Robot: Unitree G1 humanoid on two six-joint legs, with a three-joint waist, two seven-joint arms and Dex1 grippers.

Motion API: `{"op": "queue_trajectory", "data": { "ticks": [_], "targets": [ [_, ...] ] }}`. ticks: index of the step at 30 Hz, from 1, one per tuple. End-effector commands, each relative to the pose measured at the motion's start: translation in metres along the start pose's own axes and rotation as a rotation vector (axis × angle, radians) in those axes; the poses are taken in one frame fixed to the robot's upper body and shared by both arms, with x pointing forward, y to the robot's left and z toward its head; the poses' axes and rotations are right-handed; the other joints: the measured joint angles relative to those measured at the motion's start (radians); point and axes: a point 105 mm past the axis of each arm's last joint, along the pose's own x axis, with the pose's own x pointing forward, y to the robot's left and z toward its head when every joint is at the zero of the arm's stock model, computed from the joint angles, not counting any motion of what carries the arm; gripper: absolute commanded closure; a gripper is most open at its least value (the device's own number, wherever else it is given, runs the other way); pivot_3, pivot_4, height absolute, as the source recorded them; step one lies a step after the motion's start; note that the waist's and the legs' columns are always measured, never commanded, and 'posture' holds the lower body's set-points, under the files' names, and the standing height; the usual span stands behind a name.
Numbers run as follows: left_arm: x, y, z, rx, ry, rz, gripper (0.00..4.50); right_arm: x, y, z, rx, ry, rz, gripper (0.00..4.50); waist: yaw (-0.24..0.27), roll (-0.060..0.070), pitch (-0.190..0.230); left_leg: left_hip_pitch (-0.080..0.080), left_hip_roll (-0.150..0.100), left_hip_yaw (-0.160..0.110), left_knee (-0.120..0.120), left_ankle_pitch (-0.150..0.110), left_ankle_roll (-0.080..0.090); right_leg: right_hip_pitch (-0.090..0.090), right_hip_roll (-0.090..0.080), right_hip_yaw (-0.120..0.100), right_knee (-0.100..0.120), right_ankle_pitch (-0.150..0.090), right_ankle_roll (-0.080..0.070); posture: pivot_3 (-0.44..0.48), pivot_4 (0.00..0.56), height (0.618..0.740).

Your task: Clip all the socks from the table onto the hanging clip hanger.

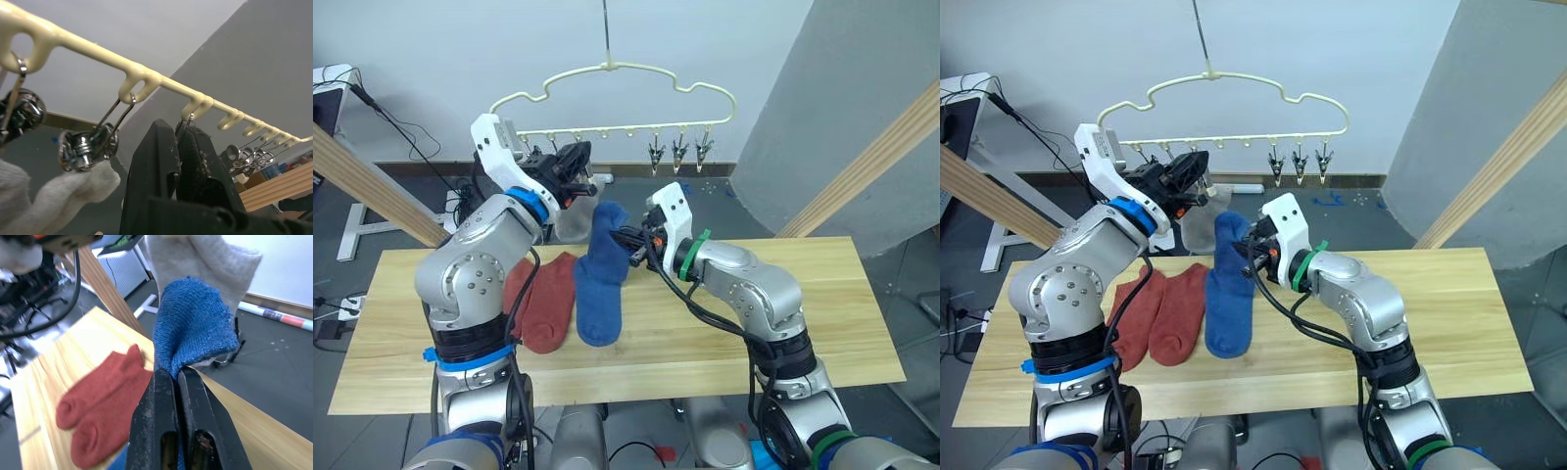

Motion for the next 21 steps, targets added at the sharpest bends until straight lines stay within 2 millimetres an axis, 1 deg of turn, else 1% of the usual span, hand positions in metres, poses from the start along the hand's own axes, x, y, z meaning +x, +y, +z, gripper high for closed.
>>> {"op": "queue_trajectory", "data": {
  "ticks": [1, 4, 8, 9, 12, 21],
  "targets": [
    [-0.004, -0.005, 0.014, 0.019, -0.045, -0.018, 4.5, 0.004, 0.008, 0.02, -0.011, -0.077, 0.043, 4.48, 0.001, 0.0, 0.0, 0.0, 0.0, 0.0, 0.0, 0.0, 0.0, 0.0, 0.0, 0.0, 0.0, 0.0, 0.0, -0.186, 0.354, 0.74],
    [-0.004, -0.005, 0.014, 0.017, -0.046, -0.017, 4.5, 0.005, 0.008, 0.021, -0.013, -0.081, 0.049, 4.48, 0.005, 0.0, 0.0, 0.0, 0.0, 0.0, 0.0, 0.0, 0.0, 0.0, 0.0, 0.0, 0.0, 0.0, 0.0, -0.186, 0.354, 0.74],
    [-0.004, -0.005, 0.014, 0.017, -0.048, -0.013, 4.5, 0.014, 0.008, 0.026, -0.021, -0.095, 0.058, 4.48, 0.006, 0.0, 0.0, 0.0, 0.0, 0.0, 0.0, 0.0, 0.0, 0.0, -0.001, 0.0, 0.0, 0.0, 0.0, -0.186, 0.354, 0.74],
    [-0.004, -0.004, 0.014, 0.013, -0.049, -0.012, 4.5, 0.016, 0.009, 0.028, -0.026, -0.097, 0.064, 4.48, 0.006, 0.0, 0.0, 0.0, 0.0, 0.0, 0.0, 0.0, 0.0, 0.0, 0.0, 0.0, 0.0, 0.0, 0.0, -0.164, 0.343, 0.74],
    [-0.005, -0.005, 0.013, 0.015, -0.05, -0.01, 4.5, 0.021, 0.008, 0.03, -0.03, -0.104, 0.072, 4.48, 0.007, 0.0, 0.0, 0.0, 0.0, 0.0, 0.0, 0.0, 0.0, 0.0, 0.0, -0.001, 0.0, 0.0, 0.0, -0.156, 0.34, 0.74],
    [-0.005, -0.006, 0.012, 0.014, -0.048, -0.009, 4.5, 0.031, 0.007, 0.039, -0.041, -0.127, 0.081, 4.48, 0.023, 0.0, 0.0, 0.0, 0.0, 0.0, 0.0, 0.0, 0.0, 0.0, 0.0, -0.001, 0.0, 0.0, 0.0, -0.151, 0.336, 0.74]
  ]
}}
